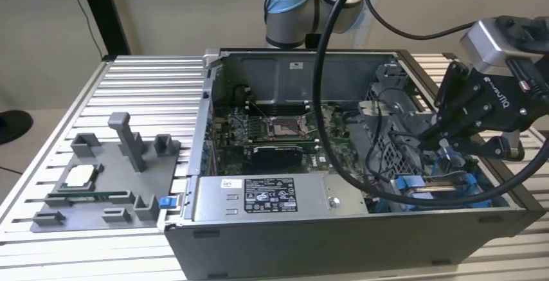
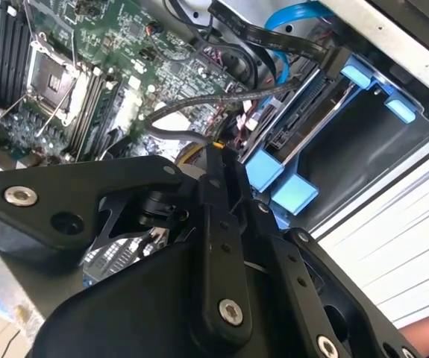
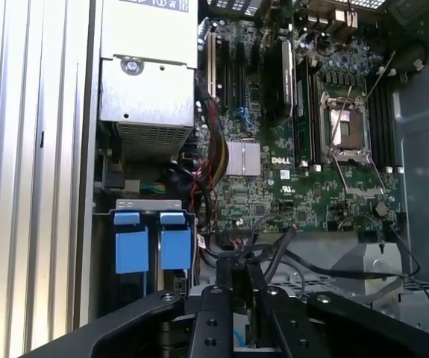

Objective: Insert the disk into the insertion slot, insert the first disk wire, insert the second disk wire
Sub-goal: 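Insert the first disk wire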

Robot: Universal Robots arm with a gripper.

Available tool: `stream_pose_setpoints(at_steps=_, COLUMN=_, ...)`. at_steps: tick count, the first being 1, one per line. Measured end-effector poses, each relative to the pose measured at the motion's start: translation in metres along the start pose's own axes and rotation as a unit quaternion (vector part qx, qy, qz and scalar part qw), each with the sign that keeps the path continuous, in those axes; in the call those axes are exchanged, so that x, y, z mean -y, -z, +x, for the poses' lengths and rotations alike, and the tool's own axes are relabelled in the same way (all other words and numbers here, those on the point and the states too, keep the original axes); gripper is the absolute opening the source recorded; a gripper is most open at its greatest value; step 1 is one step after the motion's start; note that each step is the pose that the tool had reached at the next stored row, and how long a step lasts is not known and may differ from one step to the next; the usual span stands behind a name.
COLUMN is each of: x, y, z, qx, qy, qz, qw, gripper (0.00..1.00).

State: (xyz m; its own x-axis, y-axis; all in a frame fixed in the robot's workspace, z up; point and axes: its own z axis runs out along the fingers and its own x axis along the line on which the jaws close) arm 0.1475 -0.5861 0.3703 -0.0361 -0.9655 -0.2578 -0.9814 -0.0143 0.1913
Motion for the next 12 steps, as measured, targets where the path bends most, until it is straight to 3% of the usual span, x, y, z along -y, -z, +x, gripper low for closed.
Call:
stream_pose_setpoints(at_steps=8, x=0.0012, y=-0.0062, z=0.0024, qx=-0.0055, qy=0.002, qz=0.0047, qw=1.0000, gripper=0.00)
stream_pose_setpoints(at_steps=12, x=0.0017, y=-0.0082, z=0.0035, qx=-0.0077, qy=0.004, qz=0.0145, qw=0.9999, gripper=0.00)
